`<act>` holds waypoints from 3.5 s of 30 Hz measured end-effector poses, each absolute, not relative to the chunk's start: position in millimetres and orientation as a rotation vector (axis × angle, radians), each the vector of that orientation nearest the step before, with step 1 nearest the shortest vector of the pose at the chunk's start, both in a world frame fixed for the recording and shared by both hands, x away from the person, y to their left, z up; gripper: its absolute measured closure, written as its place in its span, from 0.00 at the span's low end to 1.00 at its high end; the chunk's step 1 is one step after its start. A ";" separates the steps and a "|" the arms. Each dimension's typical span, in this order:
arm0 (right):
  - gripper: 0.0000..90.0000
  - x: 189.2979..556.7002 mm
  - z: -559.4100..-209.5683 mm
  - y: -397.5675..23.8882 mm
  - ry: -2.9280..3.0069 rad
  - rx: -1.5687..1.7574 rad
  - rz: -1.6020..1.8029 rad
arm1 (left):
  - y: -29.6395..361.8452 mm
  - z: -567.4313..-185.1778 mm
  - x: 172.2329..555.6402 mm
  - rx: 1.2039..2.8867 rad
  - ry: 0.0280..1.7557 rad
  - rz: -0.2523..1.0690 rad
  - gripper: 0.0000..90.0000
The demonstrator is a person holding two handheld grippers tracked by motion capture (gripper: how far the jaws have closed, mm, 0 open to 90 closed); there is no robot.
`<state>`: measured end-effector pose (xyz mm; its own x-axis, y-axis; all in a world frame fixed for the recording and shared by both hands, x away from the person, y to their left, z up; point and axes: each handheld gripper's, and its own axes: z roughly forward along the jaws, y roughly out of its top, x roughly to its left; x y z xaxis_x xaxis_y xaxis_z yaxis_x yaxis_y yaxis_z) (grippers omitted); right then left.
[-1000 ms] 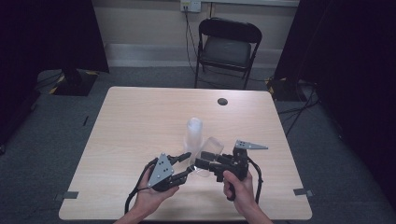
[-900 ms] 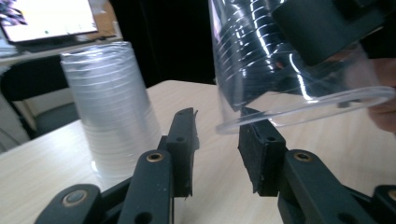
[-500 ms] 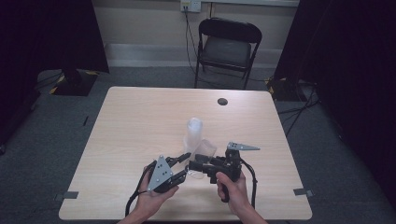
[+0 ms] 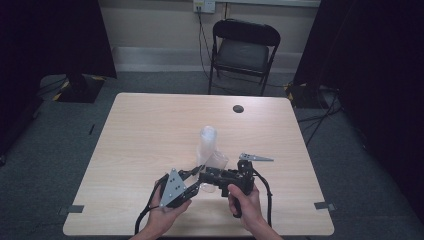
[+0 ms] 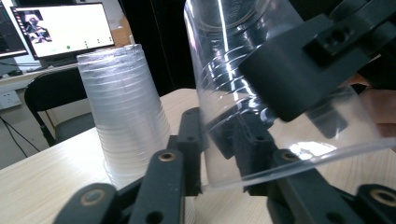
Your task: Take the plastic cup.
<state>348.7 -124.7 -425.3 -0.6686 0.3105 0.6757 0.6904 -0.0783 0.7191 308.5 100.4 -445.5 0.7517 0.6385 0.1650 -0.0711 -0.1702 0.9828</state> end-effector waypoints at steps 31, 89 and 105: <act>0.21 350.9 -424.9 -139.1 -2.025 -1.149 -1.848 | 118.8 -449.5 322.3 1.680 0.593 0.470 0.92; 0.19 332.4 -408.7 -149.4 -2.630 -0.791 -1.726 | 134.4 -437.4 334.7 2.028 0.741 -0.136 0.97; 0.27 314.9 -413.2 -123.8 -2.949 -0.407 -1.594 | 135.4 -438.9 340.1 2.055 0.791 -0.245 0.97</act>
<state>314.9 -123.8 -413.2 -0.9438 0.3177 -0.0914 0.0977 0.5320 0.8411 340.1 135.4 -438.9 0.7766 0.4415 -0.4494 0.6183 -0.3975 0.6780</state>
